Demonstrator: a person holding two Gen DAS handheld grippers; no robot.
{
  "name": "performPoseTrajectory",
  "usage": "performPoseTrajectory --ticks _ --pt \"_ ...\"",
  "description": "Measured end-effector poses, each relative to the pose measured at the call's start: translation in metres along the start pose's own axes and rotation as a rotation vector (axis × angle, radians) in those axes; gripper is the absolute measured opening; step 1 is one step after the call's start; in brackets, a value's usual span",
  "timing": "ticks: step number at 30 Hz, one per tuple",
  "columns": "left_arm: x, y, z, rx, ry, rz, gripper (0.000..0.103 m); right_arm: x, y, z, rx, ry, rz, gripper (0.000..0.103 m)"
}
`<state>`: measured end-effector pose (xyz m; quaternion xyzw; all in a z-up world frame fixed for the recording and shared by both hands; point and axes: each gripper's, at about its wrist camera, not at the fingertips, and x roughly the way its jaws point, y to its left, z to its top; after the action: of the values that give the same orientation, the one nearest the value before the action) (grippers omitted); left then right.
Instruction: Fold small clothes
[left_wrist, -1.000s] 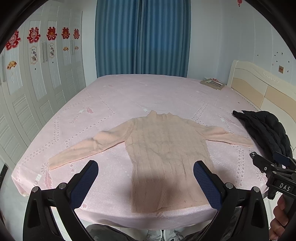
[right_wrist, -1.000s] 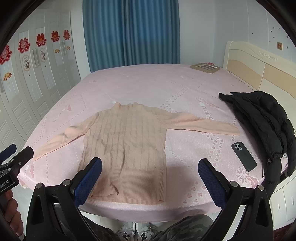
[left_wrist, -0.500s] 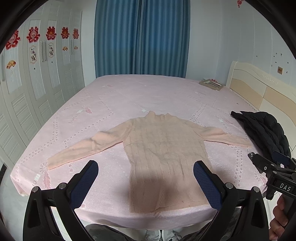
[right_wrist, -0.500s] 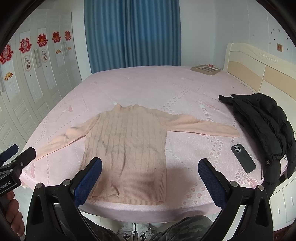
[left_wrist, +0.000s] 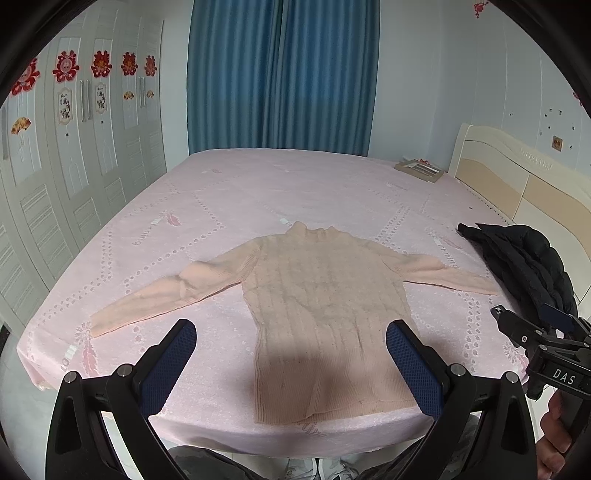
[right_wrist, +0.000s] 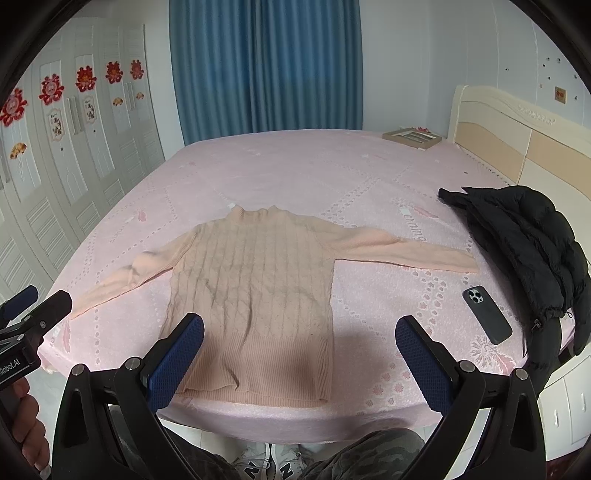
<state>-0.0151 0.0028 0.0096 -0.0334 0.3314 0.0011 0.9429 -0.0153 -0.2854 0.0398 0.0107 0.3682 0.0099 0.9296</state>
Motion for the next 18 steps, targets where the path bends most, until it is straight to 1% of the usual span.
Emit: performPoseTrajectory --ticks 7,12,18 --pt "0.003 0.000 -0.001 0.002 -0.004 0.003 0.103 0.000 0.000 0.000 0.000 0.000 0.001 0.102" --pt "0.010 0.002 -0.003 0.007 0.011 -0.003 0.103 0.004 0.004 0.001 -0.003 0.010 0.003 0.102" --pt "0.025 0.009 -0.009 0.014 0.027 -0.058 0.103 0.017 0.009 0.002 -0.010 0.011 0.004 0.102"
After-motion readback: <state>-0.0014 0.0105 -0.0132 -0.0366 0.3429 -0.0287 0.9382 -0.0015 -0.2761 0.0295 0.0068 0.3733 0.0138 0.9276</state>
